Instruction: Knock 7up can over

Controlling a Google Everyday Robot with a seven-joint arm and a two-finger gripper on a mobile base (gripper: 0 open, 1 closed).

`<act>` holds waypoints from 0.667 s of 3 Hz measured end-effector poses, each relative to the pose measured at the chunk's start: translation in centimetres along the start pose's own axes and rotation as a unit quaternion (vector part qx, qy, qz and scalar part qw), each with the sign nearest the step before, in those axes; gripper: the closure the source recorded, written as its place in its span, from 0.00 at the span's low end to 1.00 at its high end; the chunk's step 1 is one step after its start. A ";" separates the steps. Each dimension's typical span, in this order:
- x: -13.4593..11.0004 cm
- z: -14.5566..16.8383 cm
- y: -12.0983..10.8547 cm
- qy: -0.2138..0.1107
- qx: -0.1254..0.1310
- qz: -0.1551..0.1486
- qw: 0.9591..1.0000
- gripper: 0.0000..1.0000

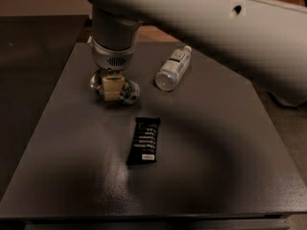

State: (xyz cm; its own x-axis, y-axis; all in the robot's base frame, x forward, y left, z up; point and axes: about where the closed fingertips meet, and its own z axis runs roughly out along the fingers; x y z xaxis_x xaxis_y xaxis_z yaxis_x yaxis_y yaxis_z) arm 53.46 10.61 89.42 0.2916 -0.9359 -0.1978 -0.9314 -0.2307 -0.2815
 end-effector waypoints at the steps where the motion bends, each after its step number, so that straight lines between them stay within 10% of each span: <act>1: 0.0 0.0 0.1 0.000 0.000 -0.001 1.000 0.15; 2: -0.1 0.0 0.1 0.001 0.000 -0.002 1.000 0.00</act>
Offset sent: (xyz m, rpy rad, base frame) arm -0.0006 0.0001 -0.0001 -0.0015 -0.0006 0.0029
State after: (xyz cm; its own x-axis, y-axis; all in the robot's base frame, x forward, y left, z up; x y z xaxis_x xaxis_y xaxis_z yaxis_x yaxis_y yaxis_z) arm 53.34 10.66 89.39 0.2955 -0.9351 -0.1955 -0.9302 -0.2351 -0.2818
